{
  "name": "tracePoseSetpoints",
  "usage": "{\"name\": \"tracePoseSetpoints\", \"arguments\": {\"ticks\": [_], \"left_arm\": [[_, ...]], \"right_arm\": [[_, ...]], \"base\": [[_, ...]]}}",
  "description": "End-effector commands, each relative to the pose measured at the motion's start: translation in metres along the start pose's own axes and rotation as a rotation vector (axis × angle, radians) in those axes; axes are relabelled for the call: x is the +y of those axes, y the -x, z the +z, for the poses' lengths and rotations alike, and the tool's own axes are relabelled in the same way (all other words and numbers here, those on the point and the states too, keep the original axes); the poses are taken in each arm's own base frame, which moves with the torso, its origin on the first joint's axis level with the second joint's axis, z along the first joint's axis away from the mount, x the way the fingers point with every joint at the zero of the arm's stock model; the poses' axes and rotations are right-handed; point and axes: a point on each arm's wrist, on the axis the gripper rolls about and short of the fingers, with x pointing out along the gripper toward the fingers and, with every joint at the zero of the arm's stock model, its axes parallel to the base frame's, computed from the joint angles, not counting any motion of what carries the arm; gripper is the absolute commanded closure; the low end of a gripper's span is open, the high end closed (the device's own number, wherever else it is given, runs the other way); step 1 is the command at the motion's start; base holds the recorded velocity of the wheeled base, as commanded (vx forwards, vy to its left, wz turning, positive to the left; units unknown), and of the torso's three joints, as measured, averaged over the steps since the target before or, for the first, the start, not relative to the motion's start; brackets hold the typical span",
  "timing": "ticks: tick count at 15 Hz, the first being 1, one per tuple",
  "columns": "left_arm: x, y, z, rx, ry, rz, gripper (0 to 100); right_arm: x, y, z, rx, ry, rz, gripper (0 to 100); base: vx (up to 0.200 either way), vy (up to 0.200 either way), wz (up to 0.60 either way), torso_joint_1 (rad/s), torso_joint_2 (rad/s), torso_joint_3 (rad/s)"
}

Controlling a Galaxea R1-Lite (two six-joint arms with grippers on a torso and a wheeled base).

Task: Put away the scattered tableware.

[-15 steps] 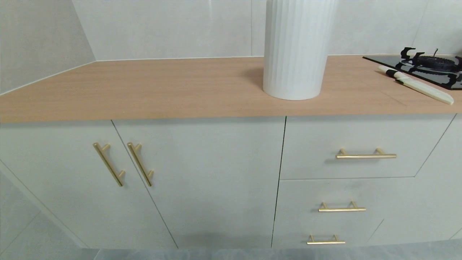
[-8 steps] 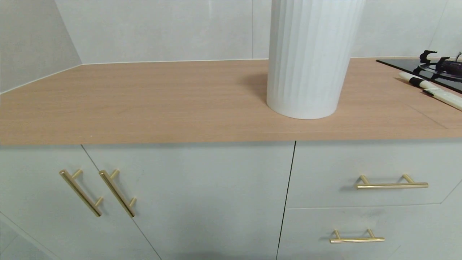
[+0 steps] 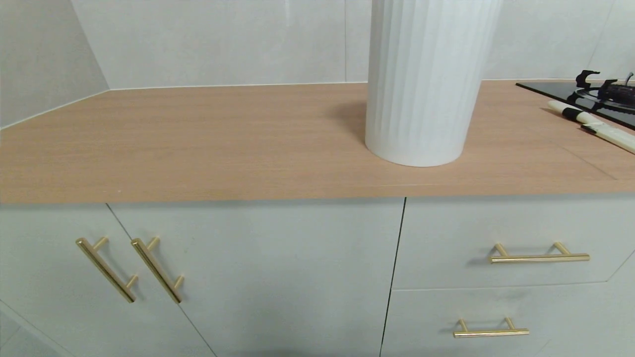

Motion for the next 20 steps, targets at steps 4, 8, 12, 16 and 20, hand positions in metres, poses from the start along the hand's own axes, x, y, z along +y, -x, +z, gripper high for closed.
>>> {"name": "tracePoseSetpoints", "arguments": {"ticks": [4,8,12,16,20], "left_arm": [[0.0000,0.0000,0.0000,0.000,0.000,0.000,0],[0.0000,0.0000,0.0000,0.000,0.000,0.000,0],[0.0000,0.0000,0.0000,0.000,-0.006,0.000,0],[0.0000,0.0000,0.0000,0.000,-0.004,0.000,0],[0.0000,0.0000,0.0000,0.000,-0.003,0.000,0]], "right_arm": [[0.0000,-0.0001,0.0001,0.002,0.000,-0.001,0],[0.0000,-0.0001,0.0001,0.002,0.000,-0.001,0],[0.0000,-0.0001,0.0001,0.002,0.000,-0.001,0],[0.0000,-0.0001,0.0001,0.002,0.000,-0.001,0],[0.0000,-0.0001,0.0001,0.002,0.000,-0.001,0]], "base": [[0.000,0.000,0.00,0.000,0.00,0.000],[0.000,0.000,0.00,0.000,0.00,0.000],[0.000,-0.050,0.00,-0.001,0.00,0.002],[0.000,-0.200,0.00,0.004,0.00,0.002],[0.000,-0.200,0.00,0.002,0.00,0.005]]}}
